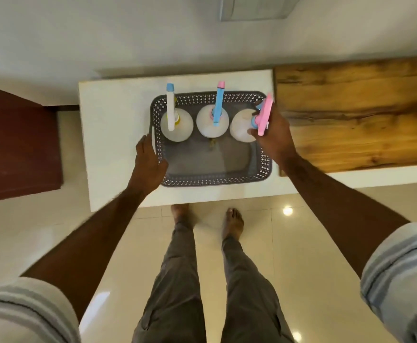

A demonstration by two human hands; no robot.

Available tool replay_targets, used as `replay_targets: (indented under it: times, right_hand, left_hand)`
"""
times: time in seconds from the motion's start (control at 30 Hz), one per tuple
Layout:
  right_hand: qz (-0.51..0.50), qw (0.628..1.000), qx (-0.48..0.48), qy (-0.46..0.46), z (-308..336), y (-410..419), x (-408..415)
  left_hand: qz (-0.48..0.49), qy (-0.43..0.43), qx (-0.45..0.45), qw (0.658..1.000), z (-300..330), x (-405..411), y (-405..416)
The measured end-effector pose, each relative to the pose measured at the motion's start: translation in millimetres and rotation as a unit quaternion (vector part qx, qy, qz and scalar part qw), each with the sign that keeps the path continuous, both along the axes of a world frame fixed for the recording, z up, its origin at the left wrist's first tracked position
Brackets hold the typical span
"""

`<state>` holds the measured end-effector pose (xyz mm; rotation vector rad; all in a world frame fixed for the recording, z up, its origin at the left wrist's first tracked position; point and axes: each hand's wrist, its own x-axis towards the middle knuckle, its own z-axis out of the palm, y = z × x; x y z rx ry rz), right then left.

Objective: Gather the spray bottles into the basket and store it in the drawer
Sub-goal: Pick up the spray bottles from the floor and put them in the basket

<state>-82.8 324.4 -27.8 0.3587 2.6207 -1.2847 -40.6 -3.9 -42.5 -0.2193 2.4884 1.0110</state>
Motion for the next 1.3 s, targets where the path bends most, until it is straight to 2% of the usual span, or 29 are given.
replay_targets:
  times: [0.1, 0.4, 0.47, 0.53, 0.6, 0.67, 0.8, 0.9, 1.03, 1.07, 1.1, 1.17, 1.3]
  right_hand:
    - [-0.002, 1.000, 0.002, 0.006, -8, -6, -7]
    - [-0.004, 0.999, 0.032, 0.018, -11, -11, -17]
    - [0.002, 0.999, 0.035, 0.018, -8, -11, -15]
    - [0.000, 1.000, 0.018, 0.013, 0, -13, -8]
    - [-0.019, 0.999, 0.014, 0.029, 10, -16, 10]
    - [-0.064, 0.996, 0.040, 0.037, 21, -21, 38]
    - [-0.105, 0.992, 0.068, -0.008, 43, -22, 122]
    - [-0.103, 0.985, 0.122, -0.057, 47, -22, 198]
    - [-0.124, 0.964, 0.198, -0.127, 53, -23, 312]
    - [-0.157, 0.954, 0.208, -0.152, 60, -17, 357]
    - [-0.181, 0.946, 0.209, -0.168, 65, -15, 391]
    - [-0.183, 0.947, 0.204, -0.167, 61, -26, 407]
    - [-0.304, 0.912, 0.194, -0.197, 73, -18, 544]
  left_hand:
    - [0.012, -0.012, 0.040, 0.999, -7, 1, 0]
    - [-0.020, -0.008, 0.037, 0.999, -6, 1, -5]
    - [-0.043, 0.010, -0.003, 0.999, -4, 3, -7]
    - [-0.085, 0.058, -0.105, 0.989, -1, 8, -9]
    - [-0.158, 0.115, -0.190, 0.962, 6, 20, -11]
    - [-0.272, 0.149, -0.226, 0.923, 16, 32, -10]
    - [-0.481, 0.143, -0.182, 0.845, 33, 51, 24]
    - [-0.562, 0.129, -0.151, 0.803, 40, 67, 63]
    - [-0.671, 0.159, -0.158, 0.707, 48, 97, 117]
    - [-0.709, 0.179, -0.154, 0.665, 53, 120, 142]
    - [-0.729, 0.186, -0.156, 0.640, 55, 137, 160]
    - [-0.722, 0.176, -0.180, 0.644, 57, 135, 164]
    - [-0.790, 0.221, -0.167, 0.547, 76, 242, 232]
